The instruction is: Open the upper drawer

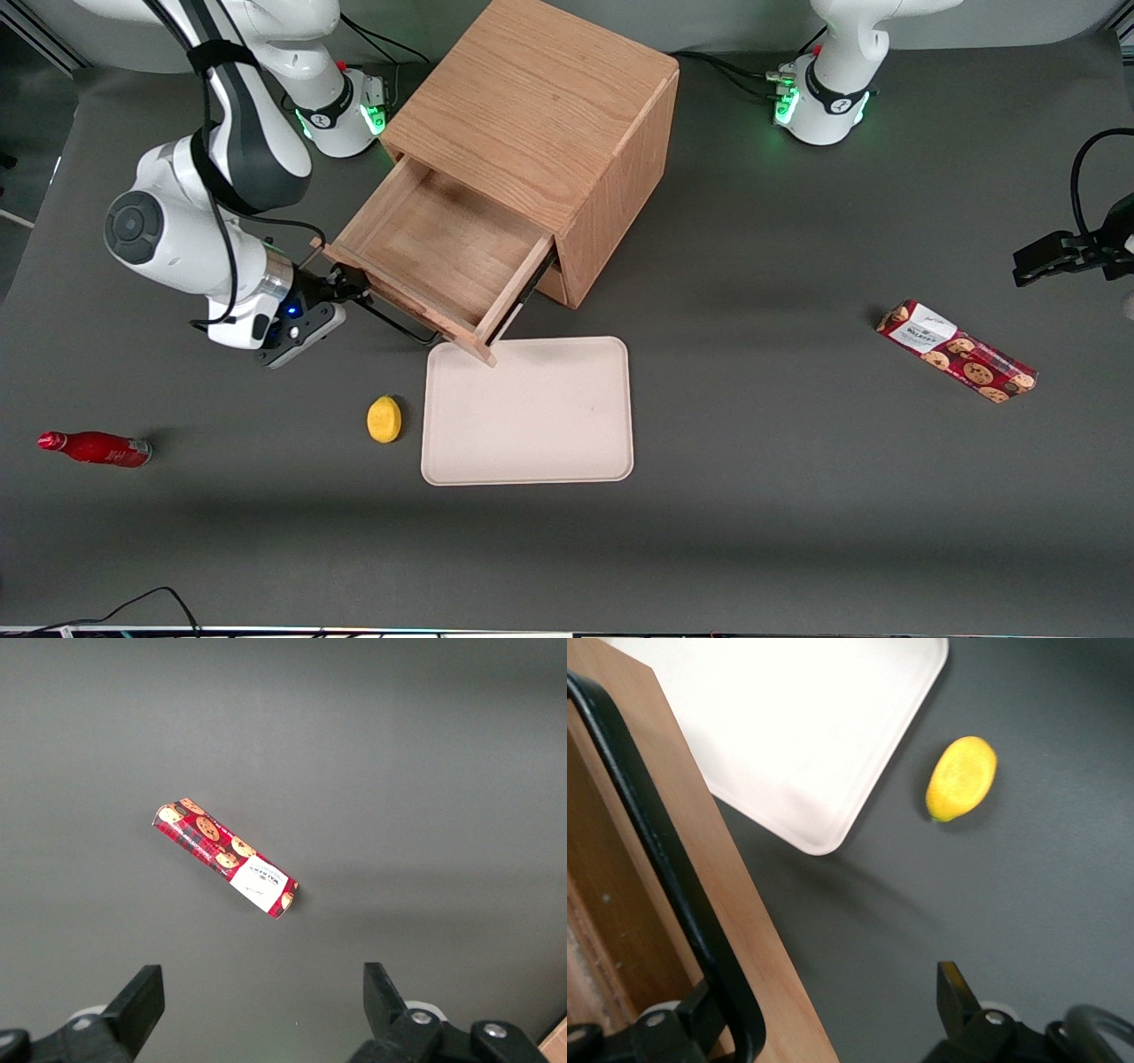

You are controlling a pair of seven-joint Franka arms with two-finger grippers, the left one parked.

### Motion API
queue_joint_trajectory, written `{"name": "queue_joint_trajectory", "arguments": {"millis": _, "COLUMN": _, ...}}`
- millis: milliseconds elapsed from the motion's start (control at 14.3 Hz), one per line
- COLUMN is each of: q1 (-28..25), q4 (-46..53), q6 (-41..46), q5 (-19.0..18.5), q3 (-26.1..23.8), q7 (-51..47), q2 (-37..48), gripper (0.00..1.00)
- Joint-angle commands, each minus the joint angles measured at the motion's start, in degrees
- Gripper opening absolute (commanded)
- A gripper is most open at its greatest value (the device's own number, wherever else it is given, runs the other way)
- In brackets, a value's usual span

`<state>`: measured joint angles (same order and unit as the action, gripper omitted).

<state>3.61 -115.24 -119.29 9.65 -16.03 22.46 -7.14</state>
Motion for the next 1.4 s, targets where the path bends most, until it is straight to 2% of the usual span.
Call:
{"name": "queue_joint_trajectory", "arguments": {"millis": 0, "q1": 0.1, "q4": 1.9, "q6": 0.5, "q5": -1.0, "q3": 2.4, "q7": 1.0, "q2": -0.6, "gripper": 1.0}}
{"name": "queue_joint_trajectory", "arguments": {"millis": 558, "q1": 0.3, "q4": 4.5, "q6": 0.5, "q5": -1.0, "q3": 7.0, "q7": 0.9, "q2": -2.2, "gripper": 1.0}}
{"name": "queue_joint_trajectory", "arguments": {"millis": 1047, "q1": 0.2, "q4": 7.0, "q6": 0.6, "q5": -1.0, "q3": 7.9, "q7": 0.7, "q2": -3.6, "gripper": 1.0}}
{"name": "queue_joint_trajectory", "arguments": {"millis": 1326, "q1": 0.0, "q4": 8.9, "q6": 4.8, "q5": -2.3, "q3": 7.9, "q7": 0.1, "q2": -0.7, "gripper": 1.0}}
